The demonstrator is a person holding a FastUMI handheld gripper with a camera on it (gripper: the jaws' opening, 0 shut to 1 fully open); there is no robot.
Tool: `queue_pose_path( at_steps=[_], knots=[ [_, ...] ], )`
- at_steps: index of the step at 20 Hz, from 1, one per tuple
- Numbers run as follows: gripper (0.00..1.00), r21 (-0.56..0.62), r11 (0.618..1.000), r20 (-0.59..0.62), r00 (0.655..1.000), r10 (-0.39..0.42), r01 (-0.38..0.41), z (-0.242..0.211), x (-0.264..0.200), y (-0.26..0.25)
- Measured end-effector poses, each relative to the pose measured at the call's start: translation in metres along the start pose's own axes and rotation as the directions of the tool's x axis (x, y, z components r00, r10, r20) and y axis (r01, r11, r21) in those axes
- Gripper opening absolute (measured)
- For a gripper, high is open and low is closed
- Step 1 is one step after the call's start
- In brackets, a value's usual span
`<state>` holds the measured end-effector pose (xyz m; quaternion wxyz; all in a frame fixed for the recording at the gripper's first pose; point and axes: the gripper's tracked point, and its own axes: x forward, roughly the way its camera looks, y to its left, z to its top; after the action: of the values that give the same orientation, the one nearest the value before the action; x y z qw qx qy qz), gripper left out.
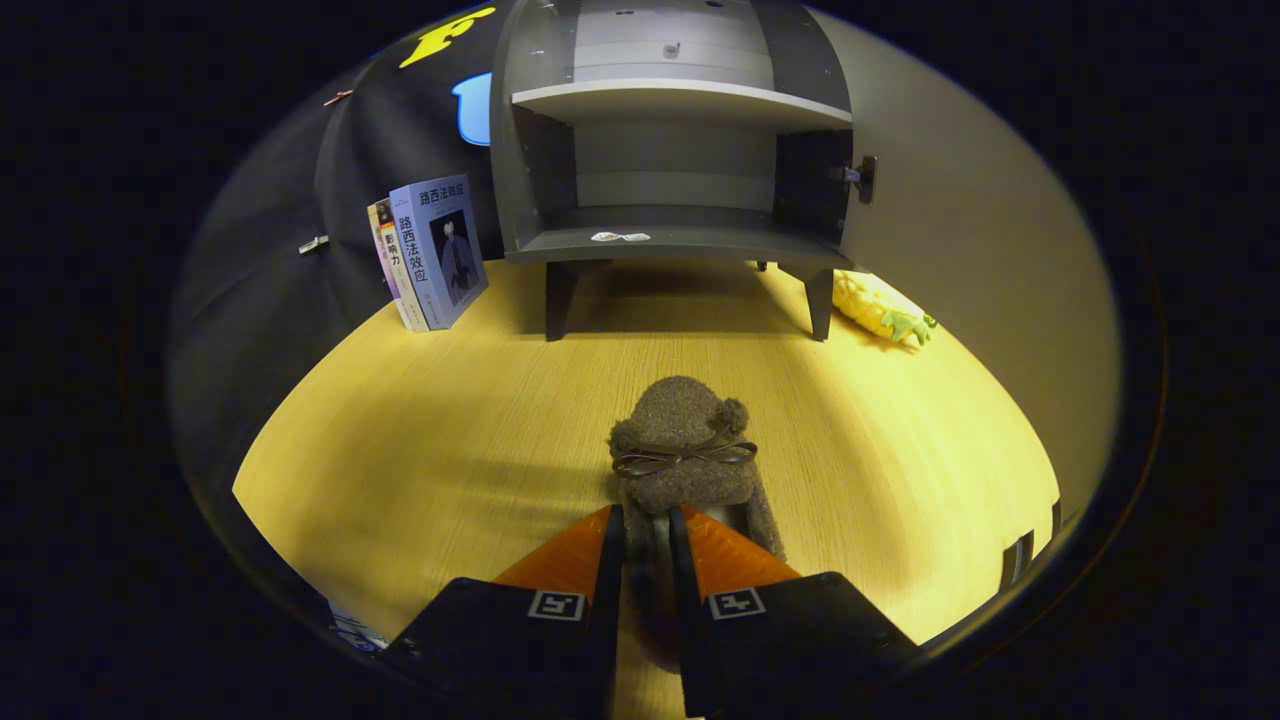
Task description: Open the shoe cabinet door, grab the shoes and put them into the shoe cabinet, then close the shoe cabinet door.
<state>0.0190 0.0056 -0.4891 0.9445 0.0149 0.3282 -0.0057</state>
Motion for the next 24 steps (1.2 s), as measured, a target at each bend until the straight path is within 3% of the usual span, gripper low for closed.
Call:
queue_pose_path(
  at_steps=[2, 11, 20, 21, 24],
  knots=[
    [0.3, 0.008, 1.0, -0.044, 0.999, -0.007, 0.007, -0.013, 0.006, 0.0],
    [0.27, 0.064, 0.998, -0.041, 0.999, -0.014, 0.017, 0.0, 0.047, 0.004],
    [0.26, -0.016, 0.999, -0.049, 0.998, -0.043, 0.042, 0.005, 0.069, 0.001],
    [0.05, -0.028, 0.999, -0.059, 0.997, -0.047, 0.045, 0.008, 0.059, 0.002],
    [0.05, -0.009, 0.999, -0.067, 0.997, -0.045, 0.045, 0.01, 0.064, 0.002]
  ],
)
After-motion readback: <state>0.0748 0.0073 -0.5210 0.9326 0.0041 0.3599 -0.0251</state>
